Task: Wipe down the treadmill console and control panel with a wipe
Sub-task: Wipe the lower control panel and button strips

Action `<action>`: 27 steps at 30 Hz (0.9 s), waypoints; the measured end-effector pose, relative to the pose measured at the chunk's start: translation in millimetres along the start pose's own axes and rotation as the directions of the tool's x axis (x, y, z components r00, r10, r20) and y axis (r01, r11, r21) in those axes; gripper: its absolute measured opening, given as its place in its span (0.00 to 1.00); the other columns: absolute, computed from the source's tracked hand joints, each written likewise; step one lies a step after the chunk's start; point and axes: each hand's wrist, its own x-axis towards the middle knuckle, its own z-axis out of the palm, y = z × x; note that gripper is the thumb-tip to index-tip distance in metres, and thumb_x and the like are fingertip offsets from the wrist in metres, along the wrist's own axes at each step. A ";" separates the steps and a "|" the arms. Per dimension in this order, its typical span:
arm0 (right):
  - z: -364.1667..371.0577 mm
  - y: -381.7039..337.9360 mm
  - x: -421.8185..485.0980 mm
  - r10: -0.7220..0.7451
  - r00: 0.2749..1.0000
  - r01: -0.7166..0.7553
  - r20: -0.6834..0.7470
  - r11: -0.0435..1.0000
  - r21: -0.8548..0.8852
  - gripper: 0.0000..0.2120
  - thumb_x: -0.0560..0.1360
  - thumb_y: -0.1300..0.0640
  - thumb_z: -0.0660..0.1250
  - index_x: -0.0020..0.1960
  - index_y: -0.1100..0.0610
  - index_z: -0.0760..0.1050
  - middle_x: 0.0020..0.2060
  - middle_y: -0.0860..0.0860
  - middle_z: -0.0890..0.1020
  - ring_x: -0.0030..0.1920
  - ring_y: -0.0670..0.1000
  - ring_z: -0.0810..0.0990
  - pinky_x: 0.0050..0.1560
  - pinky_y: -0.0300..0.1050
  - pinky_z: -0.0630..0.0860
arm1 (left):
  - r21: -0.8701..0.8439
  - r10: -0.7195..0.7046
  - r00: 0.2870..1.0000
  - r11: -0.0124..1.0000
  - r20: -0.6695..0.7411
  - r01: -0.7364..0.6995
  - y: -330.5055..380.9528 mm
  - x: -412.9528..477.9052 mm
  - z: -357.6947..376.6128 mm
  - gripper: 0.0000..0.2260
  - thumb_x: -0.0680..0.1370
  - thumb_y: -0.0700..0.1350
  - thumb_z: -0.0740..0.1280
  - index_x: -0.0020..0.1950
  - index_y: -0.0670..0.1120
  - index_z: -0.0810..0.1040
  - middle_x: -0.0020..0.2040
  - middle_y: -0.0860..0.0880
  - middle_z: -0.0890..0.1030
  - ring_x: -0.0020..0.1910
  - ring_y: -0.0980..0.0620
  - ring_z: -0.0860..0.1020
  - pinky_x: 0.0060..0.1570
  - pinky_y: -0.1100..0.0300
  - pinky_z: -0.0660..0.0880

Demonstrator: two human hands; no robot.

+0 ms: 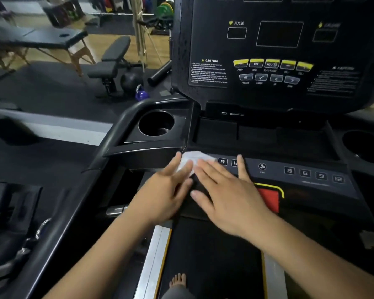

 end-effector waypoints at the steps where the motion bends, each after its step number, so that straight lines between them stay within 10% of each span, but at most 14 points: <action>1: -3.3 2.0 11.3 0.030 1.000 -0.030 0.001 1.000 -0.006 0.30 0.80 0.38 0.40 0.78 0.50 0.48 0.78 0.44 0.47 0.76 0.43 0.41 0.71 0.69 0.38 | -0.019 -0.004 1.000 1.000 0.014 0.004 1.7 11.4 -3.7 0.25 0.79 0.58 0.53 0.75 0.53 0.67 0.78 0.43 0.61 0.70 0.43 0.70 0.66 0.54 0.71; 9: 9.2 -24.5 -27.7 0.018 1.000 -0.019 0.020 1.000 0.014 0.30 0.78 0.41 0.50 0.76 0.53 0.60 0.76 0.47 0.59 0.77 0.47 0.52 0.70 0.73 0.51 | -0.127 0.011 0.994 0.992 0.110 0.003 -6.1 -28.7 -6.8 0.28 0.77 0.65 0.46 0.74 0.58 0.68 0.79 0.43 0.58 0.76 0.50 0.60 0.70 0.59 0.63; 14: -10.7 -3.8 19.7 0.091 0.994 -0.088 0.067 0.995 -0.048 0.29 0.78 0.47 0.40 0.78 0.50 0.41 0.77 0.43 0.41 0.74 0.41 0.35 0.71 0.70 0.37 | -0.061 -0.027 0.993 0.998 0.111 0.034 2.1 14.0 -3.5 0.26 0.80 0.61 0.49 0.78 0.58 0.57 0.80 0.40 0.52 0.74 0.41 0.63 0.69 0.55 0.64; 21: 11.6 -5.5 -19.2 0.027 1.000 -0.027 0.012 0.999 -0.040 0.30 0.75 0.49 0.50 0.77 0.51 0.56 0.76 0.46 0.58 0.76 0.46 0.54 0.71 0.69 0.54 | 0.082 0.027 0.990 0.996 0.136 -0.039 4.1 -32.3 5.4 0.28 0.81 0.61 0.45 0.80 0.54 0.52 0.80 0.43 0.39 0.79 0.46 0.48 0.75 0.58 0.55; 27: 2.6 16.2 -6.7 0.092 0.995 -0.095 -0.040 0.993 -0.068 0.28 0.76 0.51 0.48 0.75 0.52 0.60 0.74 0.45 0.61 0.75 0.42 0.55 0.72 0.69 0.52 | 0.343 0.197 0.980 0.920 0.016 -0.191 21.2 -33.6 28.1 0.30 0.82 0.58 0.49 0.78 0.40 0.57 0.78 0.35 0.56 0.78 0.39 0.50 0.76 0.44 0.52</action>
